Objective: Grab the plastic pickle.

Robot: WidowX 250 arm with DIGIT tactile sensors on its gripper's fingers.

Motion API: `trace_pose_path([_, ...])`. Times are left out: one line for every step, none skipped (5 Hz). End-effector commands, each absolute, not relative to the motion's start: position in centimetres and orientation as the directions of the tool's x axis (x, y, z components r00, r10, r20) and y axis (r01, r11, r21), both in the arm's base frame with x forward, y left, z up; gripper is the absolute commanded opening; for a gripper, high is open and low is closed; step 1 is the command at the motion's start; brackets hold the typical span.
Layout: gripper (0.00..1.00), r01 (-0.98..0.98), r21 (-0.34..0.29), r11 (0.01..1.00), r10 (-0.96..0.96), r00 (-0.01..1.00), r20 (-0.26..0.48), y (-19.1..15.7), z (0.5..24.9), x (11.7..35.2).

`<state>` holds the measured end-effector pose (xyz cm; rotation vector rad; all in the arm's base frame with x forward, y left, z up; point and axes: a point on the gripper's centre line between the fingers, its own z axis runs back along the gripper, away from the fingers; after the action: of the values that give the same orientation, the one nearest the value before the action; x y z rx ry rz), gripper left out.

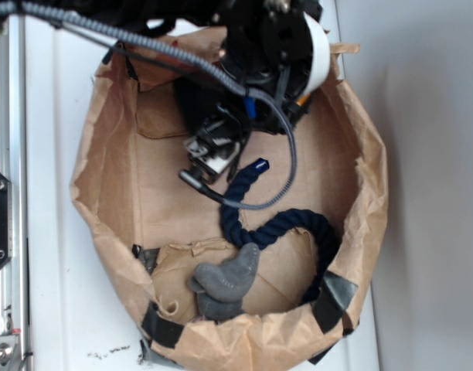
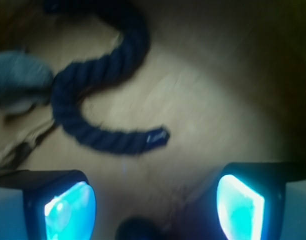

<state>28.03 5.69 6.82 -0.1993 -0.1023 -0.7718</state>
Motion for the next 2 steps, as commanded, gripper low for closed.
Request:
trace_pose_path([1.00, 0.753, -0.026, 0.657, -0.739, 0.651, 0.171, 5.6, 9.0, 24.9])
trace_pose_path([1.00, 0.769, 0.092, 0.632, -0.769, 0.610, 0.190, 4.1, 7.6, 22.9])
